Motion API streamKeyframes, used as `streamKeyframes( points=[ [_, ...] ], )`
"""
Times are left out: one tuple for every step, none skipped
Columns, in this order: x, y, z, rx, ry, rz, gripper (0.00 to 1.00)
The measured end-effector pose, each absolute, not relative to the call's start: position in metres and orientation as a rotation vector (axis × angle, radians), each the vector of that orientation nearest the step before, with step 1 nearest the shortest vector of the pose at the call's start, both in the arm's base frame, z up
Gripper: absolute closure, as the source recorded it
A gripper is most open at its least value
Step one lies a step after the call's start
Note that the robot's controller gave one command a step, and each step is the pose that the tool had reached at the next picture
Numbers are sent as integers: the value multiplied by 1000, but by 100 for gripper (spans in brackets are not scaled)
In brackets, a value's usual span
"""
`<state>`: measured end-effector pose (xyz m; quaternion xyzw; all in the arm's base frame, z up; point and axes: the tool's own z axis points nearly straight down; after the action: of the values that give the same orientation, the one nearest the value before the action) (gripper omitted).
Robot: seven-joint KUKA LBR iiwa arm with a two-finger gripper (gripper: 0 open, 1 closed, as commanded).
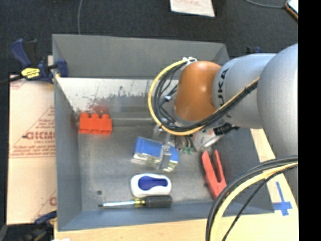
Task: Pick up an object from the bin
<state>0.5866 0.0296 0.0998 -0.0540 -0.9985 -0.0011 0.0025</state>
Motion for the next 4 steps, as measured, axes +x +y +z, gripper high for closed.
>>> streamKeyframes(
  points=[
    [590, 38, 70, -295, -3153, -7, 0],
    [588, 34, 72, -295, -3143, -6, 100],
    [588, 34, 73, -294, -3144, -6, 100],
    [588, 34, 82, -294, -3145, -5, 100]
  ],
)
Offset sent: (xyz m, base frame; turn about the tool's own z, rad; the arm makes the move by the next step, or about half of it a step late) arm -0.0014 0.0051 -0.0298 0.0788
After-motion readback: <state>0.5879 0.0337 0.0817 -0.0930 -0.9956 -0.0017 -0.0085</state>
